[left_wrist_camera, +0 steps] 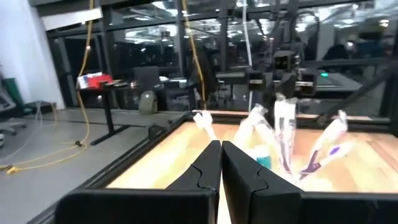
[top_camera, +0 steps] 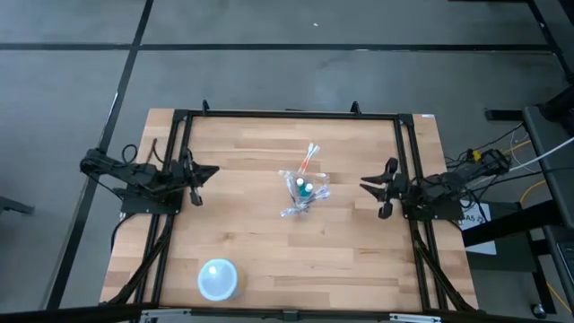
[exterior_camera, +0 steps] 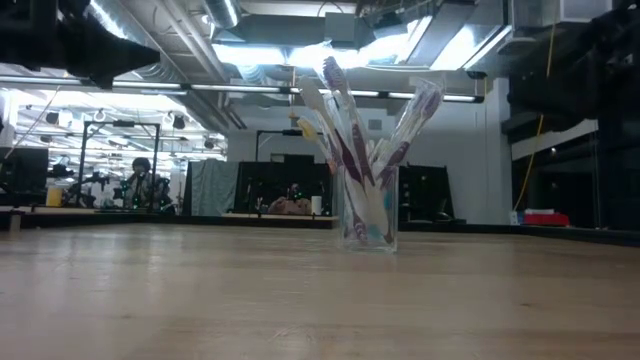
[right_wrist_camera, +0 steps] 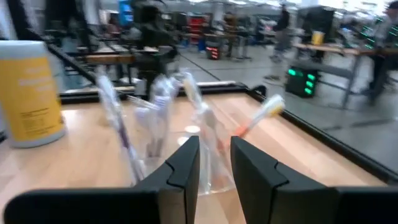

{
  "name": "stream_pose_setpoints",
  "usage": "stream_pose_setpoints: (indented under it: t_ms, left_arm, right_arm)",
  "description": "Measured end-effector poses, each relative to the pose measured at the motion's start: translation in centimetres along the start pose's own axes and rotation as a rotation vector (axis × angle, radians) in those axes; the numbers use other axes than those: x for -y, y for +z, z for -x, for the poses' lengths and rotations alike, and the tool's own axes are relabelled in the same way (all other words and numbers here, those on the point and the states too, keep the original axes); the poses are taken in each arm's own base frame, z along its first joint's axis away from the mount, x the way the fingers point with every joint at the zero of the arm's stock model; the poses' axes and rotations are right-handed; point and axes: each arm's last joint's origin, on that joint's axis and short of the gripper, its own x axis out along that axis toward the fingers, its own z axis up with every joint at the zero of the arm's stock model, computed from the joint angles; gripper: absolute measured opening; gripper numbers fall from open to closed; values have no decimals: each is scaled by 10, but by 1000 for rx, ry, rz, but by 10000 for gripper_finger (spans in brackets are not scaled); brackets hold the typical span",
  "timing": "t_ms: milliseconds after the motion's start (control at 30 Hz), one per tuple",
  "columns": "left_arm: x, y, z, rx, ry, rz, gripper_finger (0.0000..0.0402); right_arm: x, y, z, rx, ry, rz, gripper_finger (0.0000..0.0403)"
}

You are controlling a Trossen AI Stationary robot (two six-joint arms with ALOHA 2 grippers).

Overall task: Pick & Place toothbrushing station
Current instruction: Return to Home Position

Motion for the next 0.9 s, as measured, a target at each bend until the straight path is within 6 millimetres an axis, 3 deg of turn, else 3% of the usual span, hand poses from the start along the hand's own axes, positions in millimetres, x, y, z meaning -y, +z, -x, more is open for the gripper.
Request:
stream_pose_setpoints:
  t_ms: [267,367,467,633,900]
  left_arm:
    - [4,-22,-3,-21,25,129,8]
    - [5,-22,-4,-21,-1,215,8]
    - [6,-17,-4,19,-42,262,8]
    - [2,-4,-2,138,6,157,8]
    - [6,-9,-1,86,-28,107,8]
  right_arm:
    - [10,3,-6,-55,125,60,93]
    - [17,2,-5,-171,172,42,93]
    - [19,3,-4,-179,255,-9,93]
    - [21,7,1,-134,307,-24,93]
    - [21,8,0,-95,315,-30,93]
